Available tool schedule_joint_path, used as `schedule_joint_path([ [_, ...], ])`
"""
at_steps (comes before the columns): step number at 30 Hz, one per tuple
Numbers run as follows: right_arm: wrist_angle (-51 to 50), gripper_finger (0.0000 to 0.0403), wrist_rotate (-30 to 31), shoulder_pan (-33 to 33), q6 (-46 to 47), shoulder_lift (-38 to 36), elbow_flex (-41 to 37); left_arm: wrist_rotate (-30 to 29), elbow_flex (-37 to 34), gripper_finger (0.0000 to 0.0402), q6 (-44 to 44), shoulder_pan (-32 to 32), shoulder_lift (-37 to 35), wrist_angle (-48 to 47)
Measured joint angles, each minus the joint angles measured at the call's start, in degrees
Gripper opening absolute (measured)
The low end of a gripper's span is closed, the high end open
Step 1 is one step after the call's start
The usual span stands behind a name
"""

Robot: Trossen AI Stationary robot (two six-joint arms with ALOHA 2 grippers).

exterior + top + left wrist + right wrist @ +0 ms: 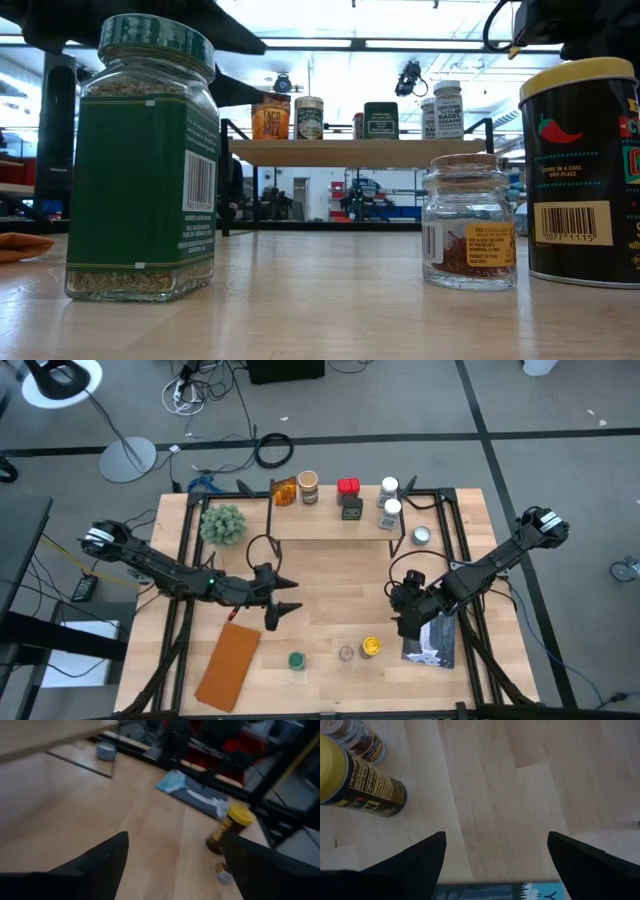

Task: Shelf spices
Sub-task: Put the green seasoning bottle on the shelf

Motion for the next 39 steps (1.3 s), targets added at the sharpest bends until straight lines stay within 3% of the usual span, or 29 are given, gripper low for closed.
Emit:
schedule_joint_path([
  [5, 0.17, 0.0346, 0.02, 0.0, 0.26, 0.0, 0.0, 4.92, 3.75, 0.0322, 8.42, -1.51, 0.11, -4.68],
  [9, 0.41, 0.0346, 0.02, 0.0, 0.26, 0.0, 0.0, 4.57, 12.14, 0.0311, 13.92, -3.8, 0.19, -22.41],
  [13, 0.43, 0.0346, 0.03, 0.0, 0.26, 0.0, 0.0, 2.2, 19.78, 0.0302, 11.38, -6.09, 1.33, -43.31],
  [17, 0.42, 0.0346, 0.04, 0.0, 0.24, 0.0, 0.0, 2.03, 22.07, 0.0299, 4.28, -8.6, 2.94, -53.12],
  [29, 0.98, 0.0346, 0.02, 0.0, 0.1, 0.0, 0.0, 3.56, 22.03, 0.0298, -9.77, -14.35, 13.77, -51.55],
  [39, 1.19, 0.0346, 0.0, 0.0, -0.35, 0.0, 0.0, 4.67, 22.03, 0.0298, -26.09, -15.92, 25.27, -38.68],
])
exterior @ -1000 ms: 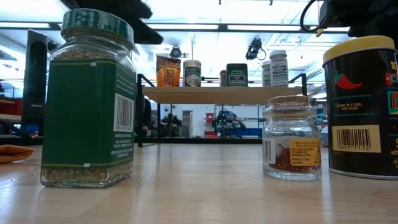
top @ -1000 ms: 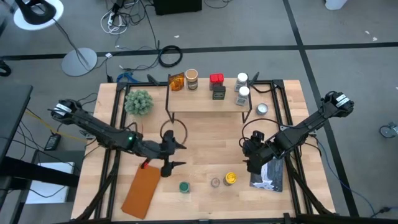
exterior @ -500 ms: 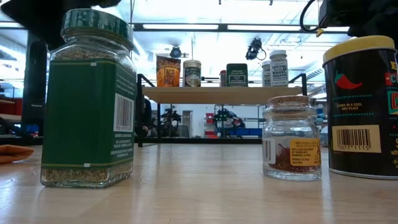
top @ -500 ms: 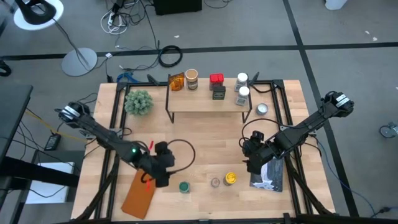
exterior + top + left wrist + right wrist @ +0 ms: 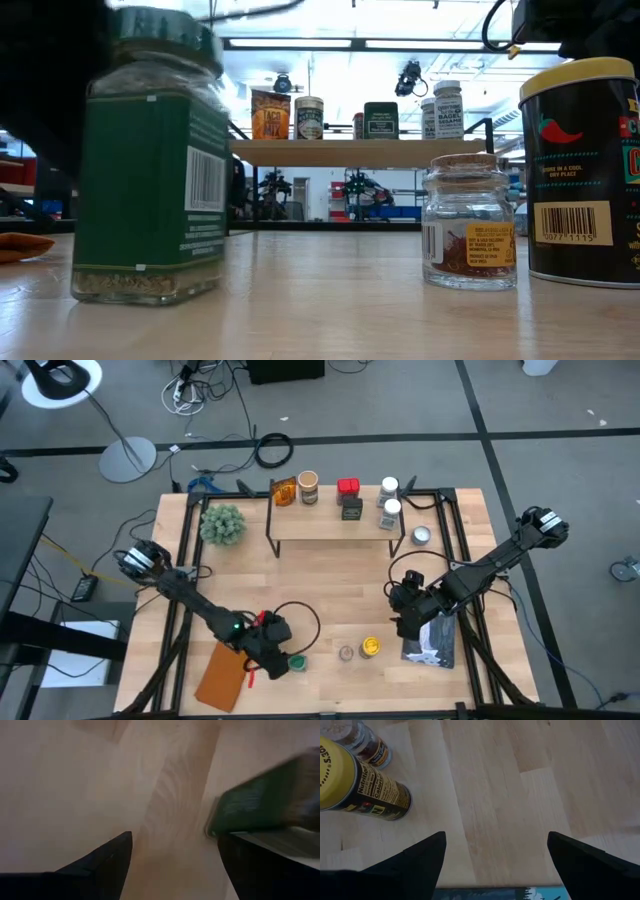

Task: Shelf spices
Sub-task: Put the green seasoning bottle on the shelf

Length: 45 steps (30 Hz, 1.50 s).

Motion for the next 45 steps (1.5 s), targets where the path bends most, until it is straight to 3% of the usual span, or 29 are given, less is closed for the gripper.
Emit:
schedule_joint_path([
  [5, 0.06, 0.0346, 0.0, -0.02, 0.0, 0.0, 0.0, 1.61, 2.54, 0.0298, -8.49, 0.0, 5.02, 2.02],
  [9, 0.13, 0.0346, -0.02, 0.0, 0.01, -0.02, 0.0, 2.19, 7.94, 0.0298, -10.17, 0.05, 8.73, -0.35],
  [15, 0.74, 0.0346, -0.04, 0.0, 0.02, -0.02, 0.0, 3.31, 16.67, 0.0298, -6.41, 0.01, 10.13, -18.12],
  [19, 1.0, 0.0346, -0.04, 0.0, 0.02, -0.02, 0.0, 3.42, 20.54, 0.0298, -1.77, -0.14, 9.61, -24.02],
  [22, 1.23, 0.0346, -0.02, 0.0, 0.02, -0.02, 0.0, 5.66, 22.34, 0.0298, -0.94, -0.66, 9.63, -23.33],
  [28, 1.37, 0.0346, 0.02, 0.0, -0.31, -0.02, 0.0, 17.23, 24.71, 0.0298, -0.98, -0.66, 9.63, -19.44],
  [32, 1.37, 0.0346, 0.04, 0.0, -0.33, -0.02, 0.0, 21.19, 24.94, 0.0298, -0.46, -0.65, 9.63, -16.09],
  [45, 1.8, 0.0346, 0.2, 0.0, -0.37, -0.02, 0.0, 21.03, 24.94, 0.0298, 3.7, 4.28, 9.74, -3.33],
])
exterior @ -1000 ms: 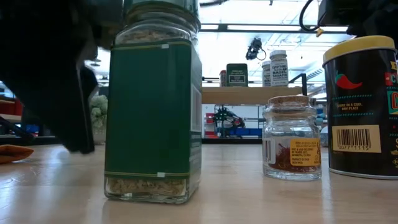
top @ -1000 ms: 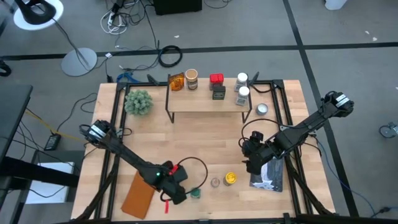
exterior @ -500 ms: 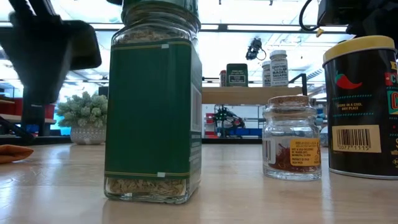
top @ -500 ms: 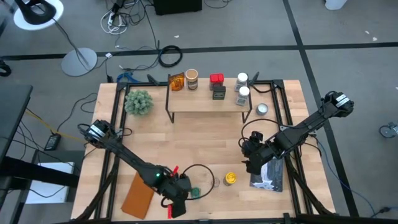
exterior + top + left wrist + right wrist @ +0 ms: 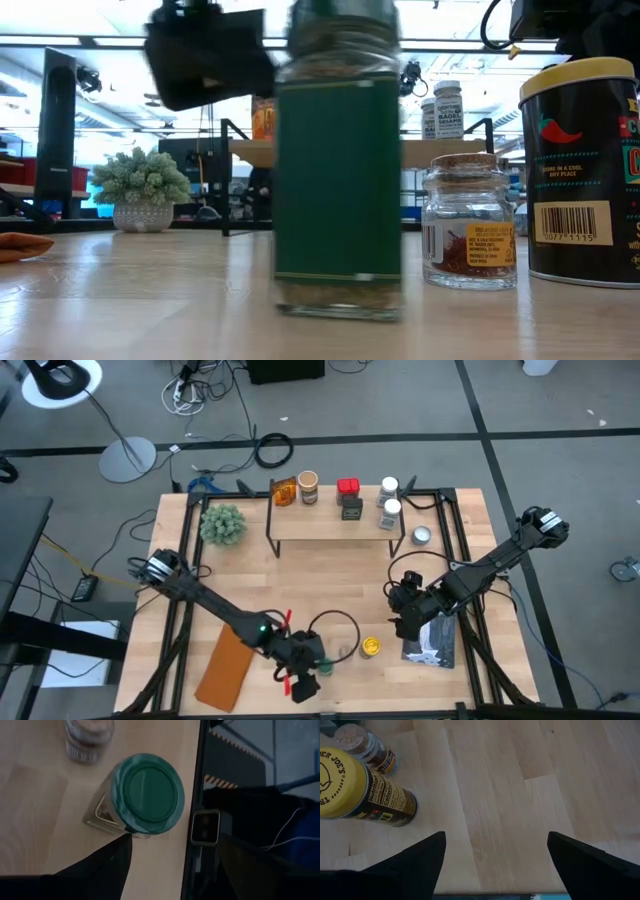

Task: Shelf spices
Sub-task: Put the green seasoning bottle on the shelf

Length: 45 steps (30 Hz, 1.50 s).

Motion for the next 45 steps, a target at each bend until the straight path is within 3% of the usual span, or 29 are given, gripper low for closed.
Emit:
schedule_joint_path([
  [11, -0.09, 0.0346, 0.53, 0.0, -1.64, 0.0, 0.0, -5.56, 0.0, 0.0298, -0.15, 1.17, 0.0, -4.51],
  [21, -0.16, 0.0346, 16.84, -0.49, -2.87, 0.0, 4.64, -7.38, 0.0, 0.0298, 4.33, 1.12, 0.0, -13.41],
  [24, 5.5, 0.0346, 18.53, -0.74, -5.86, 0.0, 6.37, -8.4, 0.0, 0.0298, 6.71, 1.06, 0.0, -17.21],
  [27, 19.53, 0.0346, 17.27, -0.62, -14.05, 1.29, 6.53, -11.48, -0.04, 0.0298, 7.48, 1.01, 0.0, -22.94],
  [31, 39.09, 0.0346, 13.35, 0.73, -24.03, 7.62, 6.58, -14.68, -1.71, 0.0298, 7.47, 1.06, 0.0, -26.32],
  [33, 44.24, 0.0346, 11.85, 1.36, -26.58, 12.21, 7.56, -14.83, -3.04, 0.0298, 7.31, 1.07, 0.0, -26.16],
  [40, 34.35, 0.0346, 9.44, 3.33, -27.09, 29.84, 21.45, -14.8, -7.84, 0.0298, 5.42, 0.94, -0.11, -27.27],
  [45, 22.68, 0.0346, 7.3, 3.69, -27.11, 37.73, 34.55, -15.75, -10.59, 0.0298, 2.64, -0.38, -0.51, -26.28],
])
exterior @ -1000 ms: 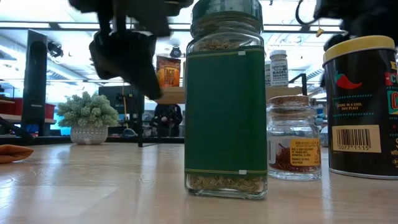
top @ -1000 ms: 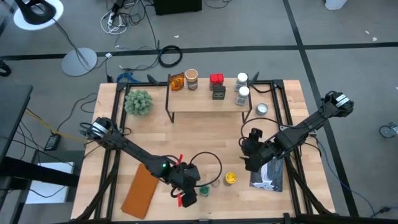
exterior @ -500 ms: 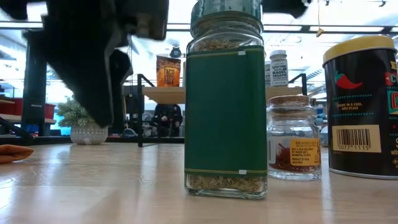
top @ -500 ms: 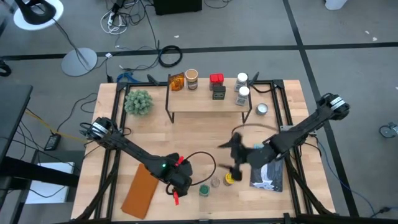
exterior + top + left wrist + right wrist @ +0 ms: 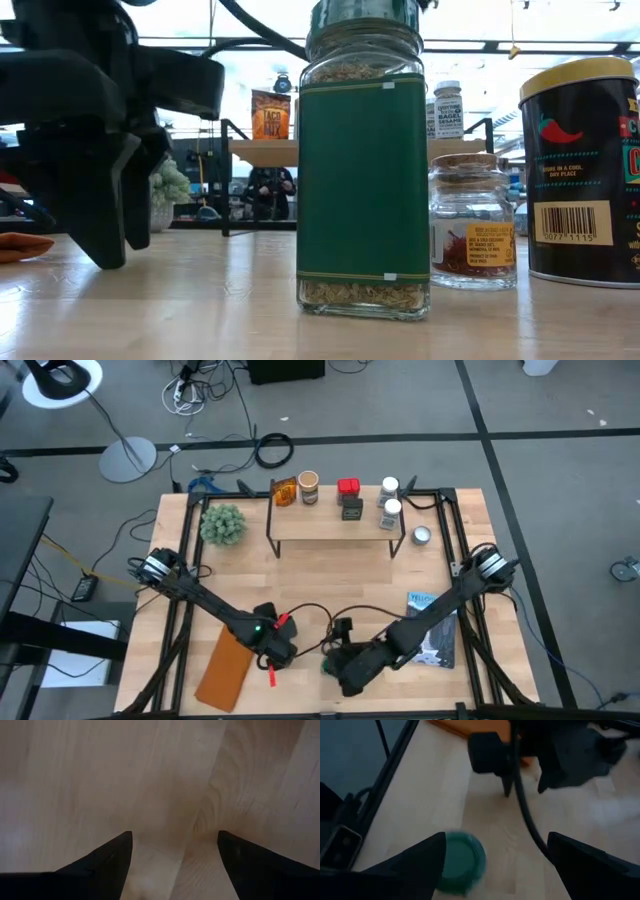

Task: Shelf spices
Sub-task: Put the green seasoning bottle on the shelf

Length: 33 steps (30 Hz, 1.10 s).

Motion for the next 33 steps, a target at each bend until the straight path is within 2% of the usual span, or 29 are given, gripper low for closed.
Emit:
schedule_joint_path([
  [4, -5.31, 0.0346, -0.52, 0.32, 0.07, 3.24, 7.43, -2.02, -1.37, 0.0298, -0.54, -1.31, -0.3, 1.23],
  [8, -8.97, 0.0346, -1.94, 1.02, 1.95, 4.24, 11.16, -3.0, -1.74, 0.0298, -0.55, -1.64, -0.65, 1.03],
  [16, -19.27, 0.0346, -3.32, 1.14, 14.14, 4.32, 11.2, -6.1, -1.87, 0.0298, -1.57, -1.62, -0.96, 0.42],
  [22, -19.87, 0.0346, -5.27, 1.11, 19.46, 4.32, 11.2, -9.82, -2.07, 0.0298, -4.24, -1.56, -1.09, -0.54],
  [29, -21.31, 0.0346, -8.06, 0.73, 24.97, 4.32, 11.2, -10.66, -2.09, 0.0298, -4.72, -1.49, -1.09, -0.5],
  [33, -21.61, 0.0346, -9.11, 0.17, 24.94, 4.34, 11.15, -11.04, -2.09, 0.0298, -5.7, -1.47, -1.09, -0.43],
])
